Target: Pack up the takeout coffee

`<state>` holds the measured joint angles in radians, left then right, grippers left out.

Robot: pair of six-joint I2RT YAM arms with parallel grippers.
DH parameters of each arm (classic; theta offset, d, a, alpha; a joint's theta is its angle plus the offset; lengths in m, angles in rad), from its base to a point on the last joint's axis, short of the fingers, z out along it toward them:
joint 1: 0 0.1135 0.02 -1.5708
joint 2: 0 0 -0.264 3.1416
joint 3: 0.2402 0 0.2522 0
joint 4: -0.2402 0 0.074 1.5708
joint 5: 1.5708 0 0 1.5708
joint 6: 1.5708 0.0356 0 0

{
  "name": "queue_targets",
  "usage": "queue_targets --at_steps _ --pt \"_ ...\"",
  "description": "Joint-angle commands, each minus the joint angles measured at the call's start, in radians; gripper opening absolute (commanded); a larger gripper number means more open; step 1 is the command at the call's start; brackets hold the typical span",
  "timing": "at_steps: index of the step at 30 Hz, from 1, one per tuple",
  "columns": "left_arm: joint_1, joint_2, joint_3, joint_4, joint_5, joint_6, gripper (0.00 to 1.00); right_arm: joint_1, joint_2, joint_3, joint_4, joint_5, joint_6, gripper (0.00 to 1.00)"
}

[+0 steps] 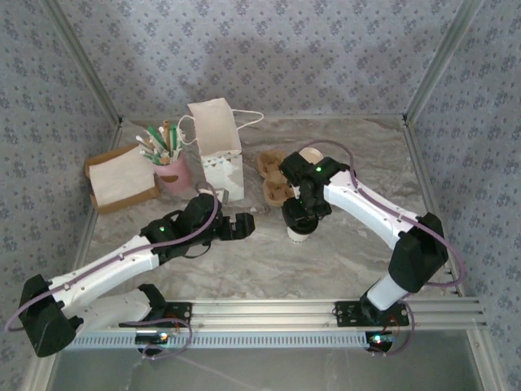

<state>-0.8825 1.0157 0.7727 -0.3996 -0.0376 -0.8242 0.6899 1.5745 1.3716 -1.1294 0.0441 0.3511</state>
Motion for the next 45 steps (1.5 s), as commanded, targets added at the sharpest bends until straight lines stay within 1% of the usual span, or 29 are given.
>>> queue_targets --at_steps 1,12,24,45 --pt "0.005 0.005 -0.005 0.026 0.016 0.001 1.0 0.009 0.01 -0.008 -0.006 0.0 0.012 0.75" --pt "0.005 0.007 -0.004 0.029 0.018 0.002 0.99 0.013 0.001 0.006 -0.002 0.007 0.014 0.75" --pt "0.004 0.011 -0.006 0.032 0.019 0.001 0.99 0.016 0.019 -0.008 0.012 -0.007 0.013 0.75" --pt "0.005 0.024 -0.006 0.047 0.029 0.002 0.99 0.019 0.009 -0.037 0.0 -0.012 0.014 0.75"
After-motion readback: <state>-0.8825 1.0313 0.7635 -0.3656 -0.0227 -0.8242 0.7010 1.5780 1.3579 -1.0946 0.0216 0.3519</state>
